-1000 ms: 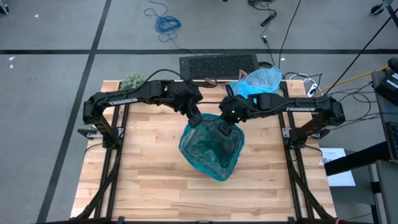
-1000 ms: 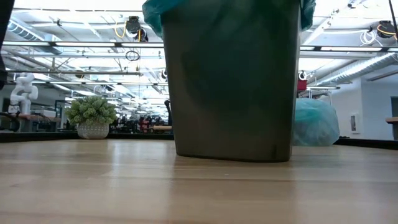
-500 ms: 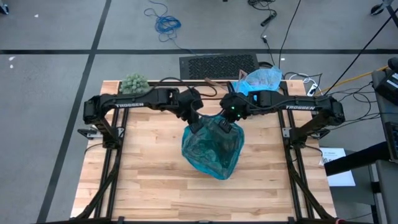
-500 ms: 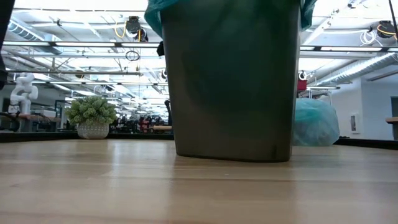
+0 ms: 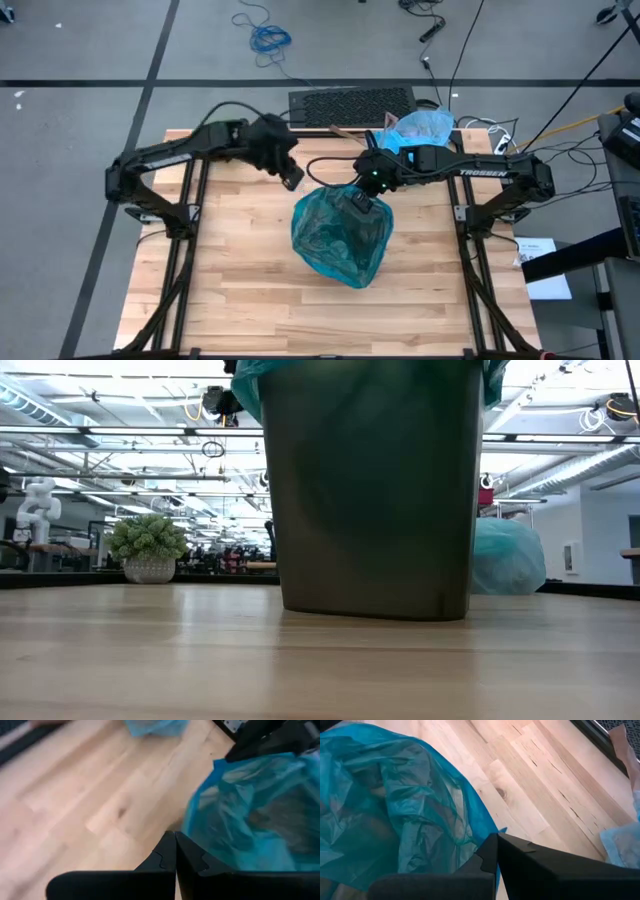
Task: Place trash/remove bag and relplace
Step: Insert the bottom blue trash bag into the trash bin
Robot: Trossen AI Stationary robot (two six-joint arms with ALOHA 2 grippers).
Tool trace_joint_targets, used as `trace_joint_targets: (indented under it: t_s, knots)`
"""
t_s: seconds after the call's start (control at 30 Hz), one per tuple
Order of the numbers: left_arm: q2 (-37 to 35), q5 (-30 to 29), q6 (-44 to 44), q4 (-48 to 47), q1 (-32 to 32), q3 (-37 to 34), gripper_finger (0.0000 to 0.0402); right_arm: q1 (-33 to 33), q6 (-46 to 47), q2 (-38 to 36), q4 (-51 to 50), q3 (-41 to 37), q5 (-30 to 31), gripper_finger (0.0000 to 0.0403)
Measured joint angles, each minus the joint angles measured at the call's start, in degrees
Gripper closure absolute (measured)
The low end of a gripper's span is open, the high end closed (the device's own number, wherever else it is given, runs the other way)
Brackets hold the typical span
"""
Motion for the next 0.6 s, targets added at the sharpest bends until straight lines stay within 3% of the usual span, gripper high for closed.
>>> trace_joint_targets:
  t_s: [0.17,0.33,0.6]
  knots:
    - [-2.3,1.7,-7.5,-2.2,-4.5,0.0,0.0401,0.0,0.0,0.0,0.0,0.0,0.0,0.0403]
    - [0.2,-2.2,-10.9,-0.3,-11.1,-1.3,0.0401,0.0,-0.2,0.0,0.2,0.0,0.0,0.0403]
    - [-3.5,-0.6,-22.7,16.0,-13.0,-19.2,0.0402,0.0,-0.2,0.0,0.3,0.0,0.0,0.0403]
